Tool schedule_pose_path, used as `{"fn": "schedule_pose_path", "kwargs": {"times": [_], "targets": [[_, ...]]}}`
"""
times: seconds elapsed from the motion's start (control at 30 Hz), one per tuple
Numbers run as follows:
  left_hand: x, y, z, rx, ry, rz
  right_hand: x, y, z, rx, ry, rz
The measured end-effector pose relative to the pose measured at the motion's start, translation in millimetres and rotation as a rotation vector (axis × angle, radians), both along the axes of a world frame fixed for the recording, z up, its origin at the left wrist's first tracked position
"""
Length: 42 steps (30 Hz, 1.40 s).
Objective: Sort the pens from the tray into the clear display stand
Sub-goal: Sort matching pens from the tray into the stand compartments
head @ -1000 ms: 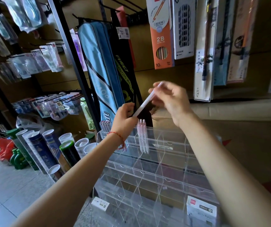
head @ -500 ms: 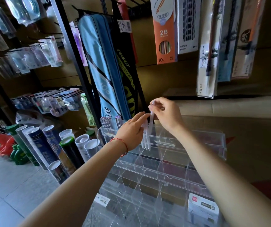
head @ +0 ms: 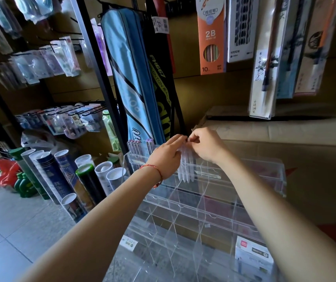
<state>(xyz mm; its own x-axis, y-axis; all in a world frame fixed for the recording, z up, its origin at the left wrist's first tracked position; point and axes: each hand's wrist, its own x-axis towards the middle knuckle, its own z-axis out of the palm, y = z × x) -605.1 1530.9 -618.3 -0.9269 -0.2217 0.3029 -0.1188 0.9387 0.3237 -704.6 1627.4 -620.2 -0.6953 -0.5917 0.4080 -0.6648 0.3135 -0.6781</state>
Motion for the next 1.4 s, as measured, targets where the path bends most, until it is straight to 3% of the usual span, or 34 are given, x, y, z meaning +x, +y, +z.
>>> {"fn": "schedule_pose_path", "kwargs": {"times": [0.23, 0.57, 0.97, 1.4], "targets": [[-5.1, -2.2, -0.7, 0.042, -0.013, 0.014, 0.2, 3.0, 3.1, -0.319, -0.104, -0.016], [-3.1, -0.1, -0.9, 0.067, -0.018, 0.015, 0.4, 3.3, 2.1, -0.401, -0.116, 0.012], [-1.8, -3.4, -2.7, 0.061, -0.031, 0.022, 2.7, 4.0, 5.3, 0.025, -0.139, 0.068], [-2.3, -2.1, -4.7, 0.064, -0.038, 0.034, 4.0, 0.3, 4.9, 0.207, -0.163, 0.048]]}}
